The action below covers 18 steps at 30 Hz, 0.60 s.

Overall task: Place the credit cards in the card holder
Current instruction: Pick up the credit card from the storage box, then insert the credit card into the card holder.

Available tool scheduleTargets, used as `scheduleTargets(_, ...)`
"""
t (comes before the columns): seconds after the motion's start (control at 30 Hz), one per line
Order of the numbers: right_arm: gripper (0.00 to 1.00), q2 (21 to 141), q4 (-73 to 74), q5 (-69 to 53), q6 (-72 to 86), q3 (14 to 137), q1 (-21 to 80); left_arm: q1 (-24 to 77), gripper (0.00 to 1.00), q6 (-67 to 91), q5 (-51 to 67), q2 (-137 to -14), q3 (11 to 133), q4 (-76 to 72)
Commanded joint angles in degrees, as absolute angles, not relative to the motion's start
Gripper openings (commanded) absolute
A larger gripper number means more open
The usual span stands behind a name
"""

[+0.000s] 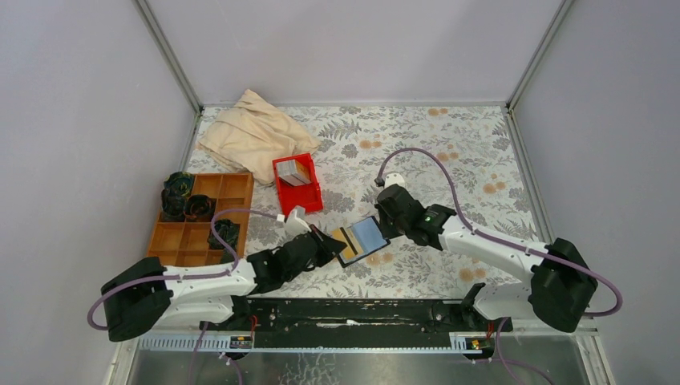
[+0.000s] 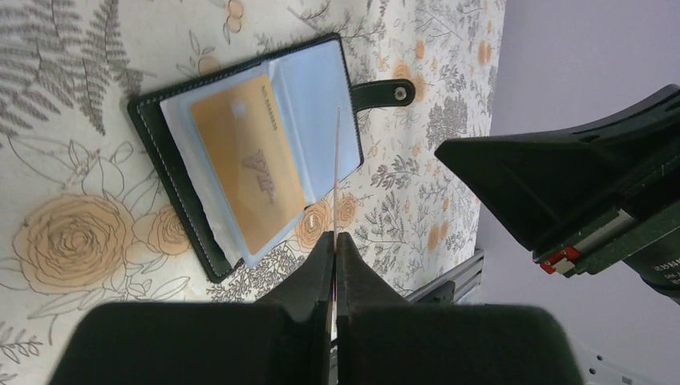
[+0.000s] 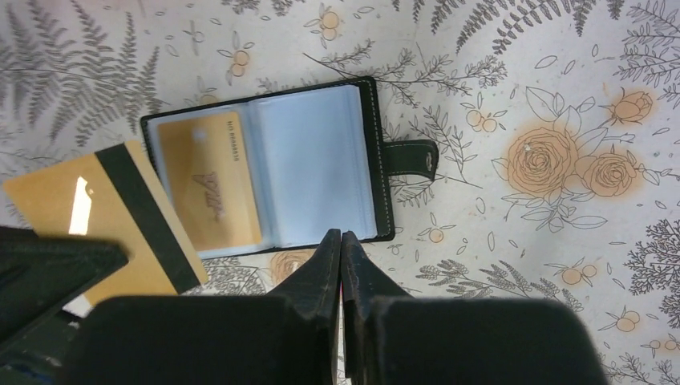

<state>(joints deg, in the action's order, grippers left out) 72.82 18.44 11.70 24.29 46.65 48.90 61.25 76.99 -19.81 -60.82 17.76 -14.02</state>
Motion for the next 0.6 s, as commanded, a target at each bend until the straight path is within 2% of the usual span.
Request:
scheduleTargets(0.0, 0.03, 75.66, 15.97, 16.95, 23.91, 48.91, 48.78, 64.07, 0.00, 85.85, -26.78, -64.41, 18.36, -19.09)
scheduleTargets(0.57, 0.00, 84.74, 11.86, 15.64, 22.75, 49.64, 46.12, 65.10, 0.00, 88.64, -30.61, -74.45, 19.07, -25.87)
